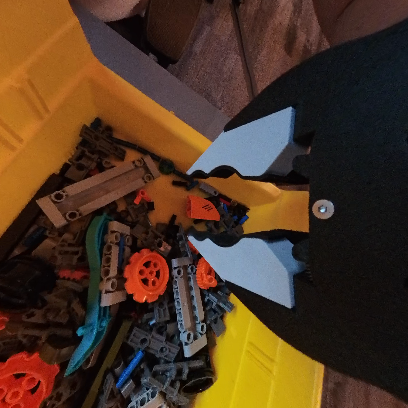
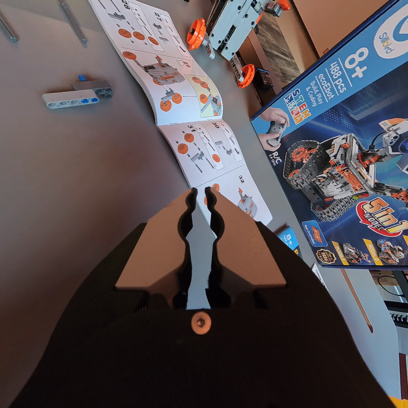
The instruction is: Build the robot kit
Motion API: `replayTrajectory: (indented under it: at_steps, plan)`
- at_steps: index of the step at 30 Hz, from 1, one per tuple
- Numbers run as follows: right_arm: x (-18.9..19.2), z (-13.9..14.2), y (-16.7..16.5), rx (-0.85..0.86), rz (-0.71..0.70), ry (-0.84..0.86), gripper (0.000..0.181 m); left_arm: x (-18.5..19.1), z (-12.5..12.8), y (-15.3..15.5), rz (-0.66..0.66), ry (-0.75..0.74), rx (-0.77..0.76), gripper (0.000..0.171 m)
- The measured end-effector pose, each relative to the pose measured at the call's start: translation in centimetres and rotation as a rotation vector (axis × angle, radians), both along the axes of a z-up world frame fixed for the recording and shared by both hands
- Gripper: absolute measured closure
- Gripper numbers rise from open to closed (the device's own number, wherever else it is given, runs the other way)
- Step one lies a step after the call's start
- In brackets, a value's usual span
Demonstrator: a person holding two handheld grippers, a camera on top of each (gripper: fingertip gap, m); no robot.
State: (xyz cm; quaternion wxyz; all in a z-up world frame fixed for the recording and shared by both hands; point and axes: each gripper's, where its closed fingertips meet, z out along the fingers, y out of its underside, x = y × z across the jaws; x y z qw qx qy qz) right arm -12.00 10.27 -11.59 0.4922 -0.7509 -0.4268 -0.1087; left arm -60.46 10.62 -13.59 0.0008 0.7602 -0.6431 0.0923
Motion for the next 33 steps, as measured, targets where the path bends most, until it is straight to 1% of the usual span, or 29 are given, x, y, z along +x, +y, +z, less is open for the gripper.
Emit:
replayTrajectory:
  at_steps: [6,9,10,12,15,16,17,18,19,20,22,23,24,25,27,30,32,33]
  plan:
    - [0.2,0.4,0.2,0.013,-0.010,0.009,0.174,1.5,0.9,-0.8,0.000,-0.141,-0.061,0.128]
    - [0.3,0.7,0.3,0.027,-0.012,0.015,0.174,3.9,0.9,-1.5,0.007,-0.214,-0.093,0.120]
    - [0.4,0.8,0.3,0.033,-0.015,0.018,0.174,4.7,0.7,-1.2,0.017,-0.214,-0.060,0.116]
    - [0.5,1.0,0.3,0.042,-0.018,0.027,0.174,5.7,-0.3,-0.5,0.025,-0.167,0.042,0.095]
    - [0.8,1.2,0.4,0.043,-0.029,0.046,0.174,6.4,-1.1,0.6,0.026,-0.123,0.202,0.087]
    - [0.9,1.2,0.5,0.046,-0.033,0.047,0.173,6.3,-1.4,1.5,0.041,-0.100,0.274,0.081]
    - [1.0,1.3,0.5,0.047,-0.037,0.050,0.173,5.8,-1.6,2.4,0.052,-0.066,0.353,0.080]
    - [1.0,1.3,0.6,0.047,-0.039,0.056,0.174,5.9,-1.4,3.1,0.075,-0.074,0.409,0.078]
    - [1.0,1.3,0.6,0.047,-0.039,0.062,0.174,5.7,-1.2,3.7,0.091,-0.074,0.456,0.081]
    - [1.0,1.4,0.6,0.048,-0.040,0.064,0.174,5.2,-1.2,4.2,0.107,-0.061,0.489,0.090]
    - [1.1,1.3,0.6,0.047,-0.042,0.064,0.174,4.3,-1.7,4.9,0.151,-0.047,0.488,0.098]
    - [1.1,1.3,0.6,0.048,-0.044,0.062,0.173,4.0,-1.8,5.4,0.183,-0.053,0.492,0.106]
    - [1.1,1.3,0.6,0.050,-0.045,0.060,0.174,3.6,-1.7,6.0,0.220,-0.056,0.499,0.128]
    - [1.2,1.3,0.7,0.050,-0.047,0.060,0.174,3.3,-1.7,6.4,0.252,-0.060,0.495,0.137]
    - [1.3,1.2,0.7,0.047,-0.053,0.063,0.174,3.0,-1.4,6.9,0.324,-0.094,0.471,0.146]
    - [1.6,1.1,0.8,0.042,-0.062,0.068,0.174,2.6,-0.7,7.4,0.434,-0.152,0.427,0.148]
    - [1.7,1.1,0.8,0.039,-0.065,0.069,0.174,2.0,-0.1,8.0,0.489,-0.172,0.436,0.140]
    - [1.7,1.0,0.8,0.038,-0.067,0.067,0.174,1.5,0.1,8.1,0.508,-0.167,0.441,0.131]
